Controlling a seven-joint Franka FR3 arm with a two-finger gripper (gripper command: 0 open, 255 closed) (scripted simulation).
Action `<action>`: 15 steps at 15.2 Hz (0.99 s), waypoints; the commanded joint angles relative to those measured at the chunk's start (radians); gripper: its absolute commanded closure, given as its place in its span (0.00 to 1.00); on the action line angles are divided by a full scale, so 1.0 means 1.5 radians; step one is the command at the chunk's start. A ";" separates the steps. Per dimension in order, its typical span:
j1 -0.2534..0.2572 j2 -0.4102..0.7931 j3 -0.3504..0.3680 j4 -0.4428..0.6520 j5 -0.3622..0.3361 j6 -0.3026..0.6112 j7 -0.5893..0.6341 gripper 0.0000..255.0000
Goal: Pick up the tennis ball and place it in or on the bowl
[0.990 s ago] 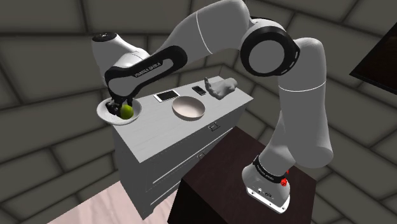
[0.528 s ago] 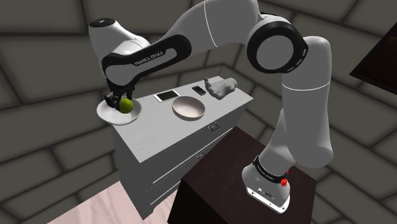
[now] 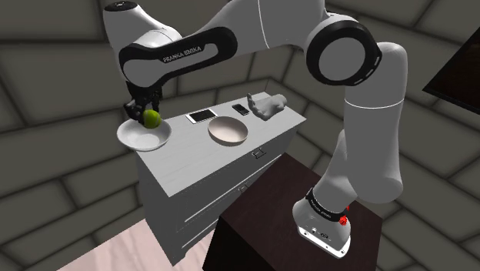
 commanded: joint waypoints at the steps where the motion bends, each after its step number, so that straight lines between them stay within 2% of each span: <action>1: 0.000 -0.009 0.000 0.005 0.001 -0.014 -0.002 1.00; 5: 0.001 -0.018 0.001 0.018 0.002 -0.036 -0.006 1.00; 8: -0.010 0.051 -0.001 0.162 0.011 -0.107 -0.033 1.00; 15: -0.010 0.068 -0.002 0.126 0.009 -0.055 -0.023 1.00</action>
